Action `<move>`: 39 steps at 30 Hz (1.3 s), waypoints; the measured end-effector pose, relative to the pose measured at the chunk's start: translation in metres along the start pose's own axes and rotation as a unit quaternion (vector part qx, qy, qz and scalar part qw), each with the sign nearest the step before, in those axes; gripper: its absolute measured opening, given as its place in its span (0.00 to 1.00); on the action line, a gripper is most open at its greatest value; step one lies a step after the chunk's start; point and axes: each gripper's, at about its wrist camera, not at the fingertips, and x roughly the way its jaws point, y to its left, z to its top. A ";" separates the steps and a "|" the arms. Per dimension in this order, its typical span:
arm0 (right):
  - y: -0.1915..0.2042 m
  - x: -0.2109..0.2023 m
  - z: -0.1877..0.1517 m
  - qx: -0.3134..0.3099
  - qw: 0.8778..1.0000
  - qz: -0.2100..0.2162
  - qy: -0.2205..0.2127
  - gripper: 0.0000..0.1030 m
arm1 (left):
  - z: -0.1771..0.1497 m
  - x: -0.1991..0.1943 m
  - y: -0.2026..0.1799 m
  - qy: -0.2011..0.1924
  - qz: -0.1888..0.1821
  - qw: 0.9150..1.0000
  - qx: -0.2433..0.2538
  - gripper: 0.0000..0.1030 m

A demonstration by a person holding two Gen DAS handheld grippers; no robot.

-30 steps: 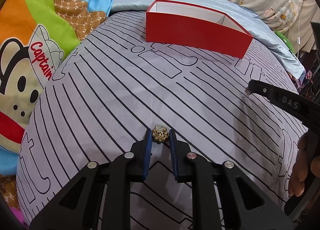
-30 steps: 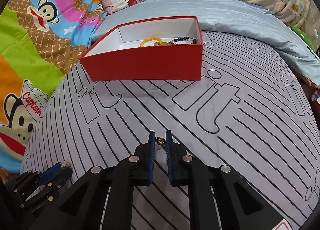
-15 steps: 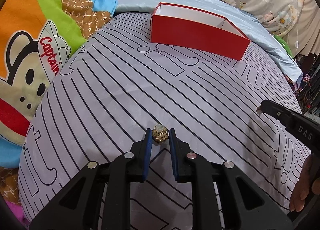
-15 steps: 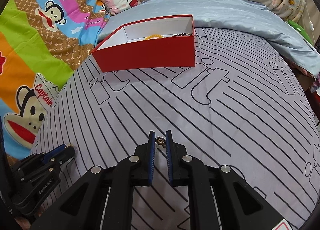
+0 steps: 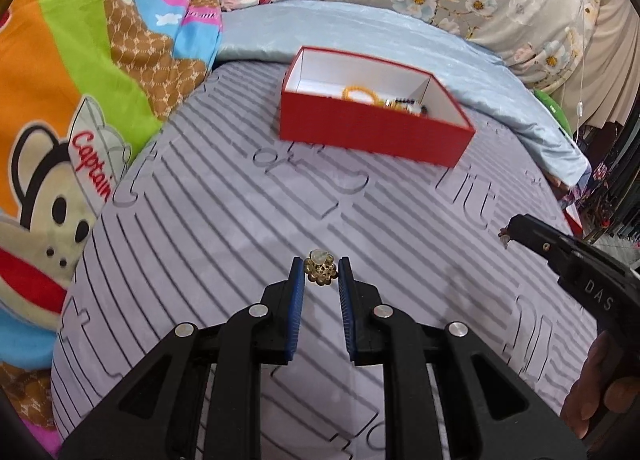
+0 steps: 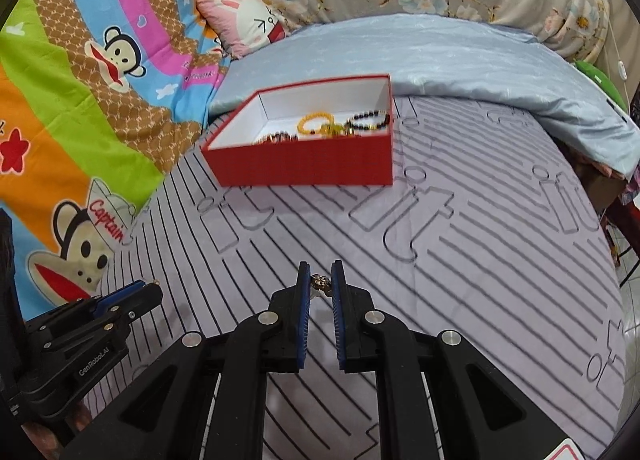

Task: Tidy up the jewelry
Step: 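Carry the ring and charm with both tools into the red box, then open both tools to release the ring and charm in the box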

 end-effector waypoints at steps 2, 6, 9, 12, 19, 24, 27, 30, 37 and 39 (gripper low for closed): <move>0.001 -0.001 0.014 -0.003 1.000 0.002 -0.010 0.10 | 0.017 0.000 -0.004 -0.012 -0.002 1.000 0.000 0.16; 0.002 0.001 0.047 -0.007 0.999 0.009 -0.030 0.10 | 0.059 0.004 -0.013 -0.038 -0.001 0.999 0.007 0.16; 0.005 0.007 0.072 -0.015 0.999 0.009 -0.043 0.10 | 0.089 0.008 -0.018 -0.057 0.000 0.998 0.011 0.16; 0.010 0.016 0.097 -0.026 0.998 0.004 -0.055 0.10 | 0.124 0.017 -0.025 -0.075 0.003 0.997 0.016 0.16; 0.012 0.048 0.139 -0.032 0.997 -0.001 -0.064 0.10 | 0.171 0.051 -0.034 -0.078 0.014 0.997 0.020 0.16; 0.008 0.071 0.155 -0.029 0.998 -0.005 -0.063 0.04 | 0.188 0.076 -0.034 -0.071 0.016 0.997 0.019 0.16; 0.005 0.083 0.161 -0.029 0.998 -0.008 -0.059 0.04 | 0.196 0.091 -0.035 -0.066 0.018 0.997 0.021 0.16; 0.001 0.095 0.165 -0.027 0.998 -0.011 -0.054 0.04 | 0.201 0.106 -0.036 -0.060 0.020 0.998 0.022 0.16; -0.006 0.110 0.165 -0.019 0.999 -0.015 -0.043 0.04 | 0.201 0.129 -0.035 -0.042 0.024 0.999 0.024 0.17; -0.007 0.113 0.163 -0.018 0.999 -0.018 -0.041 0.04 | 0.200 0.134 -0.035 -0.036 0.023 0.999 0.022 0.17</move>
